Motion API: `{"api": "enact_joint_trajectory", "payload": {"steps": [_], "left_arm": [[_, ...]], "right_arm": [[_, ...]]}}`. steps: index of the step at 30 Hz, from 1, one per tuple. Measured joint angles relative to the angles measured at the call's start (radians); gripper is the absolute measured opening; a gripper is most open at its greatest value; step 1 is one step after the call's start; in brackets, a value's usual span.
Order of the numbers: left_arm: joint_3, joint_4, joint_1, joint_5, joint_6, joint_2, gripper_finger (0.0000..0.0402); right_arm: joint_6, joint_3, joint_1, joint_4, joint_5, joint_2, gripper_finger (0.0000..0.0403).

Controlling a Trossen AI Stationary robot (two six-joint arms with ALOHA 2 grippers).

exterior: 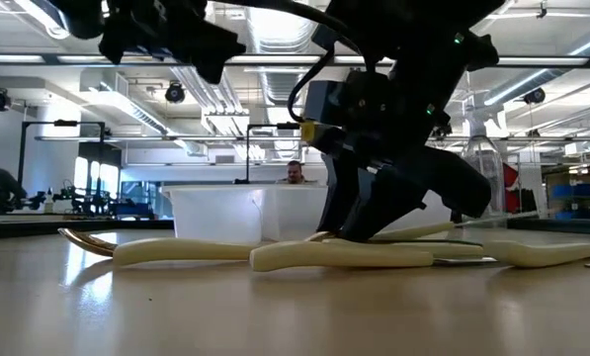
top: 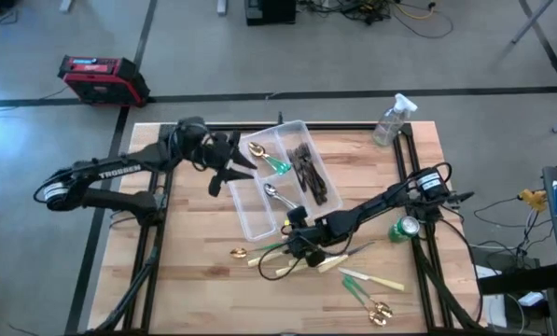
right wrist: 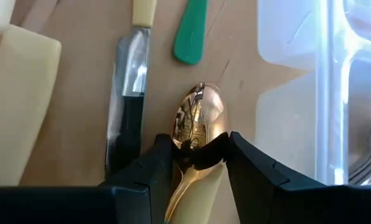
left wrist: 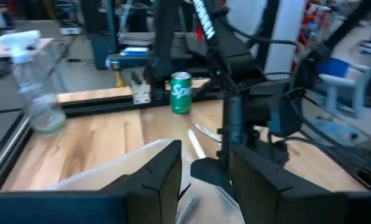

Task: Sort silverware
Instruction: Put the gold spoon into the transparent silverware tray

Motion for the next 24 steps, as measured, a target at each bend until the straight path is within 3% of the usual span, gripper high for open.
{"api": "enact_joint_trajectory", "payload": {"steps": [4,11,21,24], "left_arm": [[-0.078,0.070,-0.011,-0.091,-0.030,-0.004,0.0118],[-0.132,0.114,-0.011,-0.116,-0.034,-0.003,0.0118],[-0.136,0.140,-0.012,-0.118,-0.030,-0.003,0.0118],[-0.136,0.143,-0.014,-0.168,-0.028,-0.003,0.0118]], "right_arm": [[0.008,0.000,-0.007,-0.002,-0.041,0.001,0.0106],[0.088,-0.002,0.004,-0.008,-0.054,-0.004,0.0009],[0.191,-0.009,0.005,-0.030,-0.083,-0.133,0.0004],[0.253,-0.008,-0.014,-0.003,-0.094,-0.198,0.0006]]}}
